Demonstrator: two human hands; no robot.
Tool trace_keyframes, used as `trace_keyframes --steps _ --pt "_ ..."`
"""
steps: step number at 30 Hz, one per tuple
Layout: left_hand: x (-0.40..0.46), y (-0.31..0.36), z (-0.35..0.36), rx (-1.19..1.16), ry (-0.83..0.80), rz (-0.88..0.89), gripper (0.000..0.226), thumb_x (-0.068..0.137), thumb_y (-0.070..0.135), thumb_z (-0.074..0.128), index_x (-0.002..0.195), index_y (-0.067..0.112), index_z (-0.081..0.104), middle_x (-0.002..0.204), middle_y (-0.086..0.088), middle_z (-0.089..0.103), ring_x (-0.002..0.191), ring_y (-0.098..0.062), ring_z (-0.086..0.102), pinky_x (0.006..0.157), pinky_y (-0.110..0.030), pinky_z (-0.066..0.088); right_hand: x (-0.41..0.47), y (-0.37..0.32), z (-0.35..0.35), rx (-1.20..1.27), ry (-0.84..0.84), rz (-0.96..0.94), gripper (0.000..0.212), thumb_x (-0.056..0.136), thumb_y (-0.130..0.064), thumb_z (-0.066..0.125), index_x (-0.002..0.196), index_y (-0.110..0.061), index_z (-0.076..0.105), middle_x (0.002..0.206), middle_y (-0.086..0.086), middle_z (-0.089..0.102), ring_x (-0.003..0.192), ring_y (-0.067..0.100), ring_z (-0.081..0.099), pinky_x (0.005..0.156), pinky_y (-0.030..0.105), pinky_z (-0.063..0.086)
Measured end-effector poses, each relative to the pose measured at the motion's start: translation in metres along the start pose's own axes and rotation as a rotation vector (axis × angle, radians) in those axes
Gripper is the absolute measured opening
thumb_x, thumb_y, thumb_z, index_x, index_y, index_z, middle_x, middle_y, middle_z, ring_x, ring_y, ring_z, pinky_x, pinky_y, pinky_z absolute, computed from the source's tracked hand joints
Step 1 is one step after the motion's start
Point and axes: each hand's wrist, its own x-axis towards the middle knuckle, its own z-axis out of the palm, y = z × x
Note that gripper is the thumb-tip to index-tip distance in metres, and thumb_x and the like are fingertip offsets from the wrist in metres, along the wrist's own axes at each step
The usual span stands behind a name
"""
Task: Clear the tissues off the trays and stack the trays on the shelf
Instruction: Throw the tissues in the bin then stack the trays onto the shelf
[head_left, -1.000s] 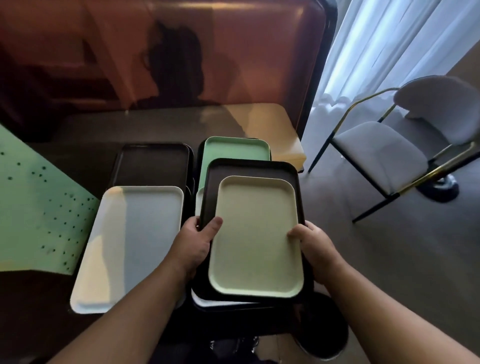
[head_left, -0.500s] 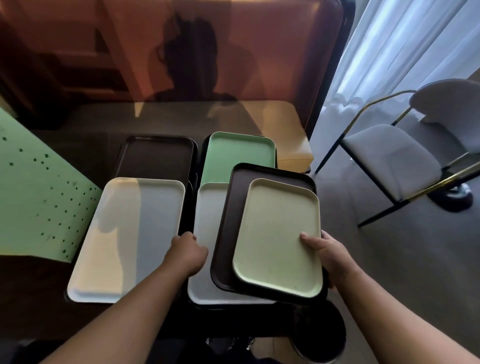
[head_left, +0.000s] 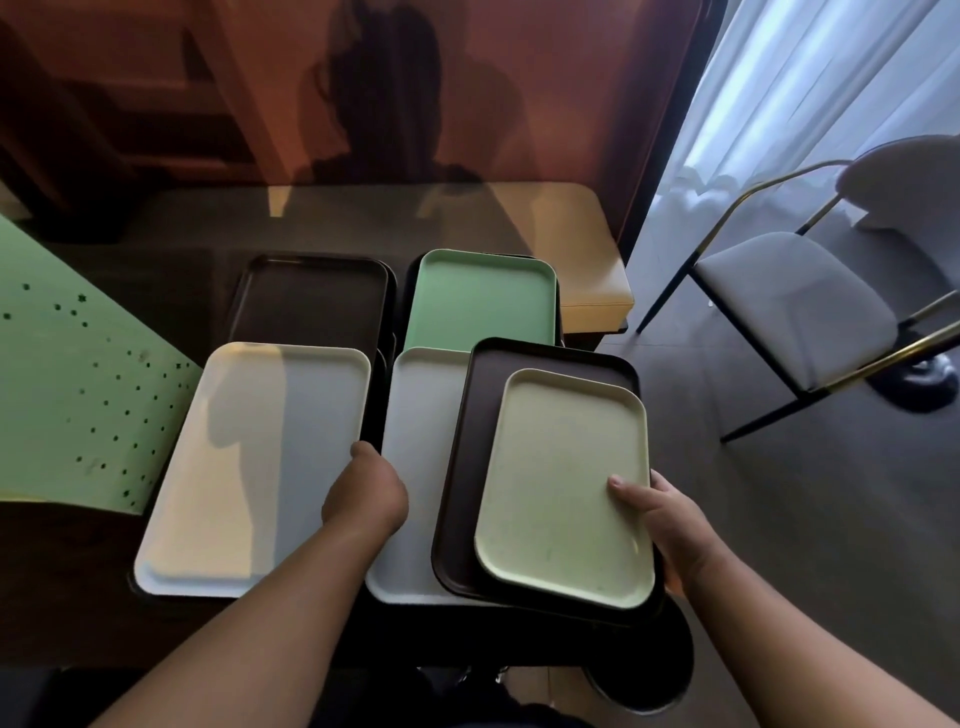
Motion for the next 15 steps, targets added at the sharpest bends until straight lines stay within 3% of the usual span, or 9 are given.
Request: trace_keyframes --steps 7,11,15 --pt "-0.012 -0.012 -0.012 -0.538 0.107 0.032 0.028 0.095 0.015 0.039 0.116 0.016 0.059 0.107 -0.005 0.068 0.093 -0.031 0.062 0.084 -0.041 0.053 -0.006 -0.009 0.007 0.062 -0.07 -0.036 0.026 0.096 -0.005 0.061 0.121 -0.011 0.066 0.109 0.023 0.077 0.094 0.042 0.072 0.082 0.051 0.061" --pt "-0.023 -0.019 -0.022 -0.646 0.191 0.118 0.031 0.104 0.025 0.04 0.093 0.007 0.063 0.086 -0.015 0.067 0.084 -0.035 0.063 0.072 -0.039 0.049 -0.007 -0.014 0.017 0.109 -0.122 -0.047 0.03 0.096 -0.003 0.059 0.124 -0.006 0.065 0.116 0.028 0.073 0.095 0.043 0.071 0.084 0.054 0.06" --pt "-0.032 -0.015 -0.04 -0.813 0.162 0.188 0.033 0.106 0.027 0.043 0.092 0.006 0.064 0.091 -0.029 0.067 0.073 -0.029 0.06 0.066 -0.034 0.045 -0.012 -0.027 0.028 0.097 -0.182 -0.093 0.027 0.097 -0.004 0.058 0.122 -0.01 0.067 0.116 0.025 0.074 0.1 0.042 0.069 0.095 0.062 0.054"
